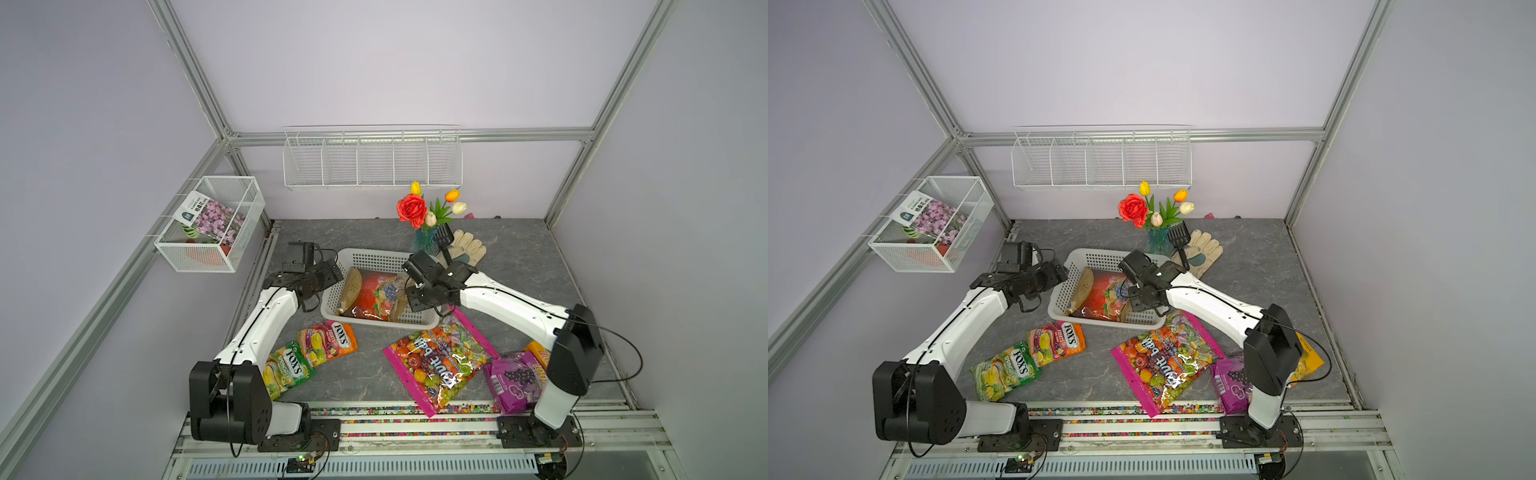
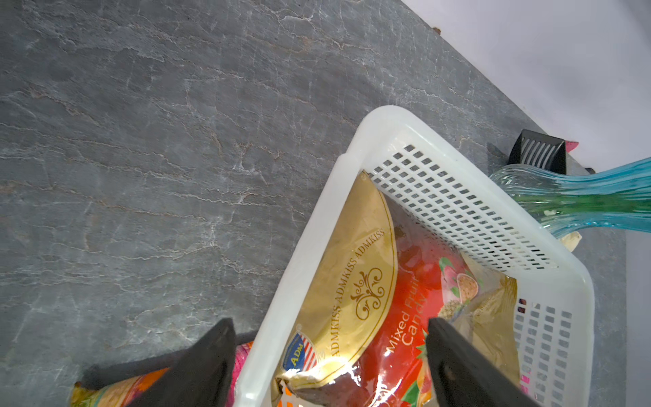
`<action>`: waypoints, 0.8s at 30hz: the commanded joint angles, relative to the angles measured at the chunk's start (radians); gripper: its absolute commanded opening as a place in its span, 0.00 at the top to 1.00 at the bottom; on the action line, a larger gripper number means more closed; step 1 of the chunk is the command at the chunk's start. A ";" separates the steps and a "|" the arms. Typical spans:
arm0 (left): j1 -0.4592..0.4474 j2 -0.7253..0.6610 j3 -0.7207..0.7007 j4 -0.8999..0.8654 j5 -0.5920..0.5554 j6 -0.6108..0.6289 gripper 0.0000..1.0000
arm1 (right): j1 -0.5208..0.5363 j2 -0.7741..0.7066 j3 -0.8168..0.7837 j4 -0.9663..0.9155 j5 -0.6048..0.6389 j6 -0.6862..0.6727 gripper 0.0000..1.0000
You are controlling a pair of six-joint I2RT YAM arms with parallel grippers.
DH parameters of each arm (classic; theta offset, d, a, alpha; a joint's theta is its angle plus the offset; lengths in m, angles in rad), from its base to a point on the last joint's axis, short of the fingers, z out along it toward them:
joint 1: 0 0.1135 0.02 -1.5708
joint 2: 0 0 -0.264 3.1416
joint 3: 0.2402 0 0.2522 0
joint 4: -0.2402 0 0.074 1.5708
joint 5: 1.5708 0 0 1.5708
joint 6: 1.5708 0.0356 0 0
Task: Put the candies in the basket
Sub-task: Place the candy in the basket.
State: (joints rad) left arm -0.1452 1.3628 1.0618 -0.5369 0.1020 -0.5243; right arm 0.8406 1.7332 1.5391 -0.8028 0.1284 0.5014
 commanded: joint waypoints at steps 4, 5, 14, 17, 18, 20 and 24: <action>-0.005 -0.023 0.023 -0.003 0.010 0.037 0.13 | 0.009 0.088 0.090 0.126 -0.230 -0.086 0.70; -0.004 -0.019 0.023 -0.004 0.016 0.036 0.13 | 0.009 0.118 0.105 0.143 -0.253 -0.086 0.71; -0.017 -0.037 0.011 -0.002 0.054 0.085 0.13 | 0.017 0.244 0.027 0.186 -0.162 -0.123 0.83; -0.030 -0.046 -0.010 0.037 0.064 0.099 0.14 | 0.002 0.280 -0.010 0.202 -0.061 -0.122 0.87; -0.038 -0.047 -0.012 0.047 0.065 0.107 0.14 | -0.005 0.287 -0.016 0.196 -0.030 -0.115 0.89; -0.061 -0.043 -0.007 0.049 0.063 0.118 0.14 | -0.026 0.289 -0.037 0.192 0.012 -0.099 0.91; -0.099 -0.041 -0.008 0.074 0.062 0.119 0.14 | -0.056 0.303 -0.042 0.182 0.065 -0.083 0.91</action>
State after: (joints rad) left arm -0.2230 1.3354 1.0615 -0.4995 0.1558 -0.4324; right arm 0.8078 2.0151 1.5101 -0.6147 0.0956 0.4034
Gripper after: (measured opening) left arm 0.863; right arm 0.090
